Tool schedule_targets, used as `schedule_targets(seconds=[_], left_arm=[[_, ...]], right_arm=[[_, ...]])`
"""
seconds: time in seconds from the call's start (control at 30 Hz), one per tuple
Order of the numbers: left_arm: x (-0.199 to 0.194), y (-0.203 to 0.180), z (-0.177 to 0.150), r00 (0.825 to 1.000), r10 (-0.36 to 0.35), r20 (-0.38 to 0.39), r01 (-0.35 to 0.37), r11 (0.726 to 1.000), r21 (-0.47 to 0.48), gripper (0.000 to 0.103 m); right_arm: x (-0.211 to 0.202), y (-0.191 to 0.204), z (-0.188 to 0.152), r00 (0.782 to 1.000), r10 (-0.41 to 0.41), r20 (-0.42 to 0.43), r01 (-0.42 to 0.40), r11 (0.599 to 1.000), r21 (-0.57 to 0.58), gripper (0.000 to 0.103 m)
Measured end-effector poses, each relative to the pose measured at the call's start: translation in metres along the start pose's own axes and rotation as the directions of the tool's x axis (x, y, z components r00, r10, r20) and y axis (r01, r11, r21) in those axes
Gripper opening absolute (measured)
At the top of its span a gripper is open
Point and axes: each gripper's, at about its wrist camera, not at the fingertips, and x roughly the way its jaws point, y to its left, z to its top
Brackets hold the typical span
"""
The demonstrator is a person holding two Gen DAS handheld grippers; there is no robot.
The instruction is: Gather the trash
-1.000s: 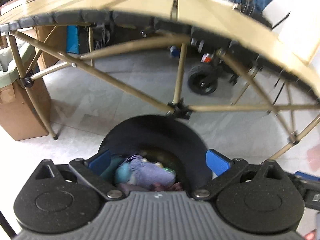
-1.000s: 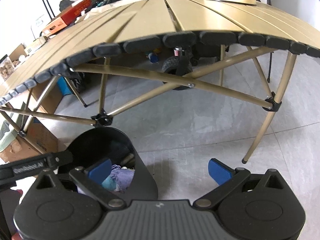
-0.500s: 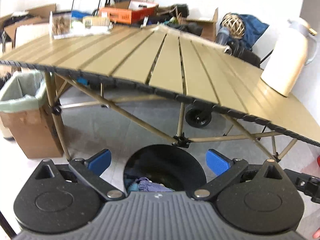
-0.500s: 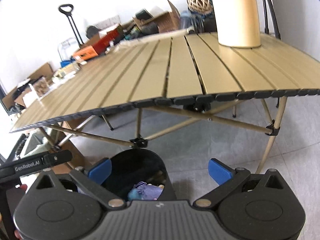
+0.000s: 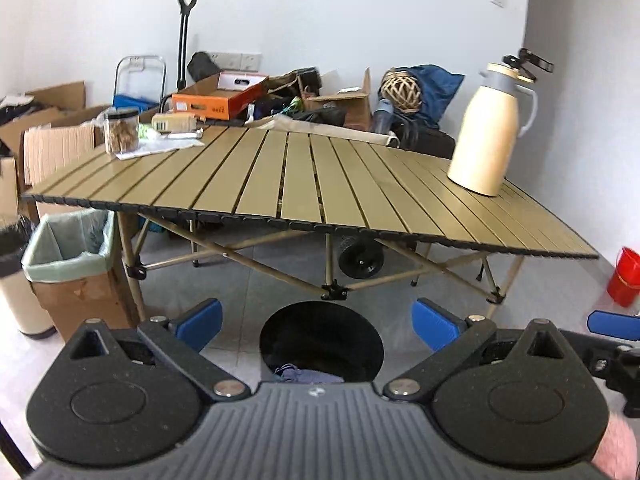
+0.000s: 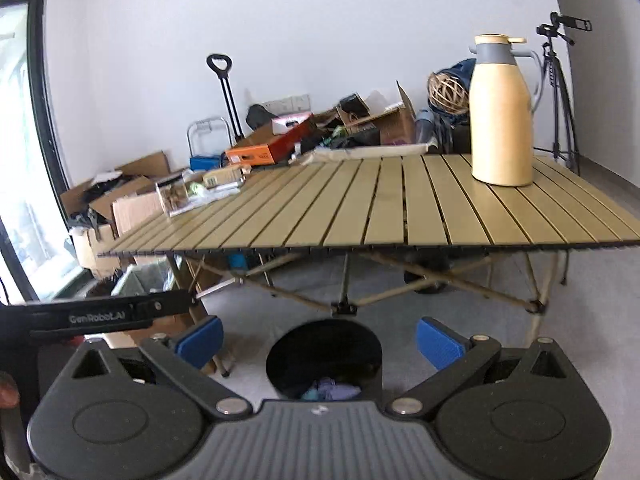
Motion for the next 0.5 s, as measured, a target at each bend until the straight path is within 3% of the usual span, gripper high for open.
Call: schedule_targets(seconds=[0.3, 0.5], left_arm=[[-0.058, -0.003, -0.035, 0.997, -0.052, -0.051, 0.054, 0.998, 0.037, 0.103], [-0.080, -0.009, -0.048, 0.997, -0.061, -0.056, 0.064, 0.996, 0.061, 0.103]], right_arm=[[-0.046, 0.025, -0.032, 0.986, -0.072, -0.148, 0.075, 0.997, 0.016, 0.103], [-0.065, 0.029, -0.041, 0.984, -0.098, -0.145, 0.101, 0.995, 0.010, 0.103]])
